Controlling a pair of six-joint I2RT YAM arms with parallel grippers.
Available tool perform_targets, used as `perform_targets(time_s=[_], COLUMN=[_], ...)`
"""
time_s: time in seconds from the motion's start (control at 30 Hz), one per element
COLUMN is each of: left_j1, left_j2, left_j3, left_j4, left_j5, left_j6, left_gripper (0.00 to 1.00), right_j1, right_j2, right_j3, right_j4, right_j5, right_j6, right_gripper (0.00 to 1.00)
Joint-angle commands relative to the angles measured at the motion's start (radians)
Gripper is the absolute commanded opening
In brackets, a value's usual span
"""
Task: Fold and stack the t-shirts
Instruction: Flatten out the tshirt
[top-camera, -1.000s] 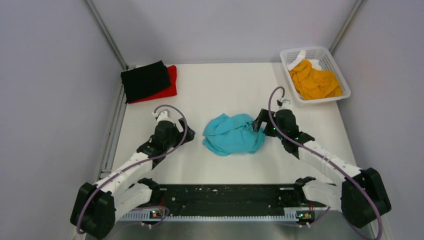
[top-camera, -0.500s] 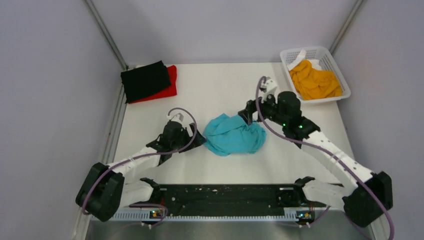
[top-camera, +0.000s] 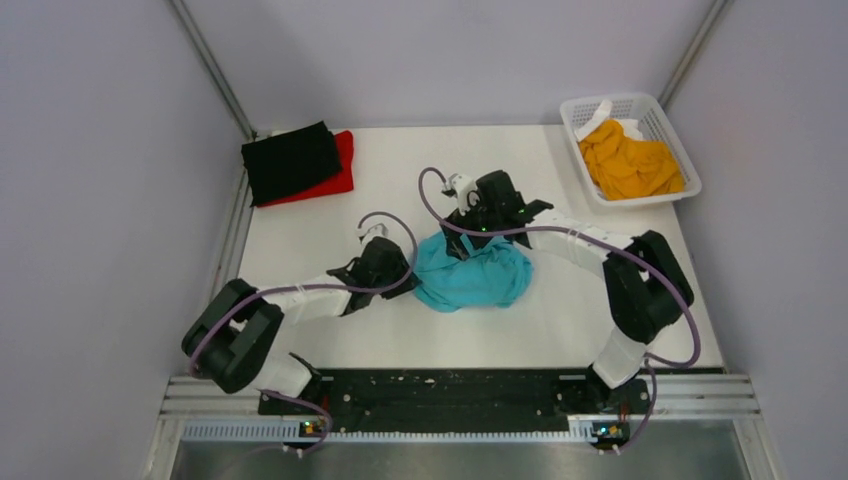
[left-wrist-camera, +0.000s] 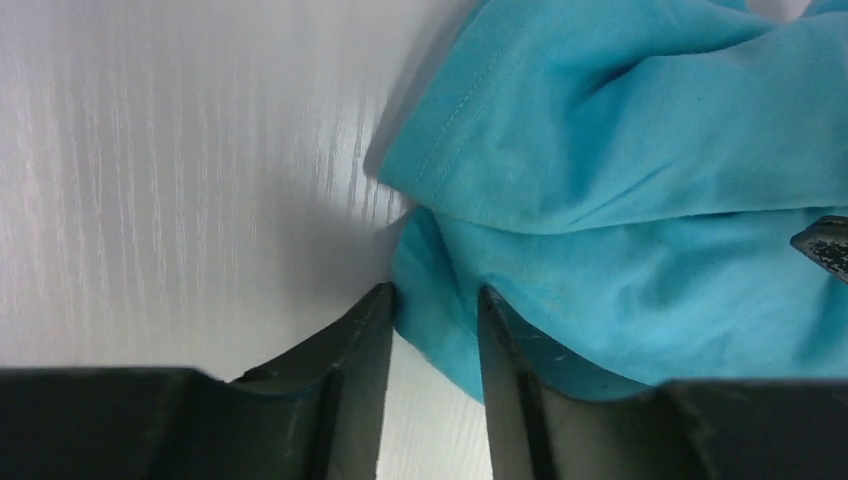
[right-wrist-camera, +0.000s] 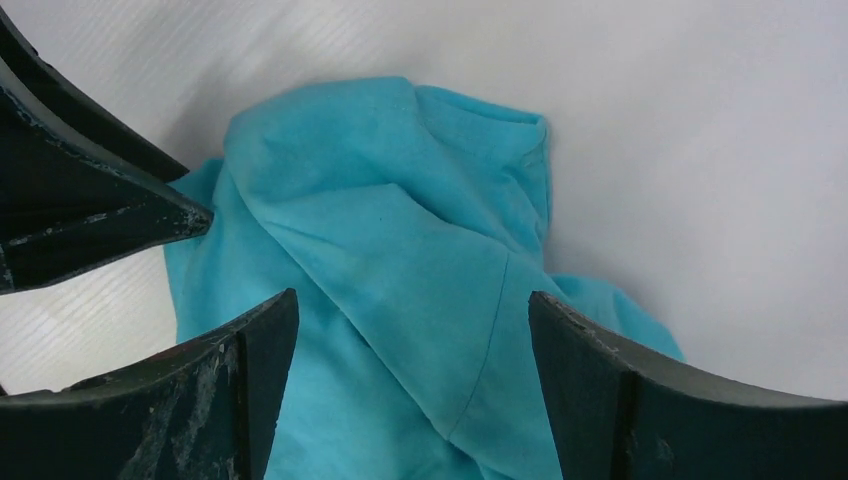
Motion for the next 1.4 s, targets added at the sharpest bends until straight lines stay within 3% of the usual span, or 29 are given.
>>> perform_targets(time_s=[0.0,0.13,0.23,0.43,0.7,0.77,0.83,0.87,0.9,0.97,1.17,1.37], left_j1=[-0.026,-0.047,-0.049,-0.05,-0.049,-0.049,-0.049,-0.05,-0.049,-0.049,-0.049,-0.049], left_j2=[0.113,0.166,0.15,0.062,0.081,0.077,0.066,0.061,0.055,0.043,0.037,-0.016], left_j3=[0.035,0.04,0.021,-0.025,-0.039,-0.043,-0.049,-0.05,-0.049,-0.045,-0.019,0.051], left_j4=[-0.025,0.003,-0.008,-0.057,-0.07,-0.04,-0.04,-0.046,-0.055,-0.088,-0.15,-0.235], left_j5=[-0.071,-0.053,-0.078,-0.14,-0.113,-0.111,-0.118,-0.125,-0.134,-0.157,-0.205,-0.275], left_j6=[-0.063,-0.104,-0.134,-0.144,-0.15,-0.15,-0.15,-0.153,-0.157,-0.156,-0.144,-0.102], left_gripper=[0.35,0.0,0.0,0.0,0.0,0.0,0.0,0.0,0.0,0.0,0.0,0.0], right_j1=[0.008,0.008,0.022,0.09,0.14,0.141,0.141,0.141,0.141,0.141,0.141,0.136], right_j2=[0.055,0.12,0.171,0.319,0.506,0.532,0.543,0.54,0.531,0.488,0.25,0.041], right_j3=[0.108,0.168,0.216,0.355,0.482,0.488,0.487,0.484,0.475,0.433,0.208,0.091], right_j4=[0.016,0.006,-0.012,-0.086,-0.105,-0.104,-0.109,-0.112,-0.111,-0.083,0.129,0.327], right_j5=[-0.058,-0.106,-0.151,-0.086,-0.045,-0.021,0.021,0.041,0.061,0.101,0.221,0.583], right_j6=[-0.054,-0.067,-0.108,-0.187,-0.154,-0.144,-0.13,-0.125,-0.119,-0.101,-0.02,0.048], right_gripper=[0.83,0.82,0.82,0.81,0.75,0.7,0.54,0.29,0.15,0.01,0.0,0.0])
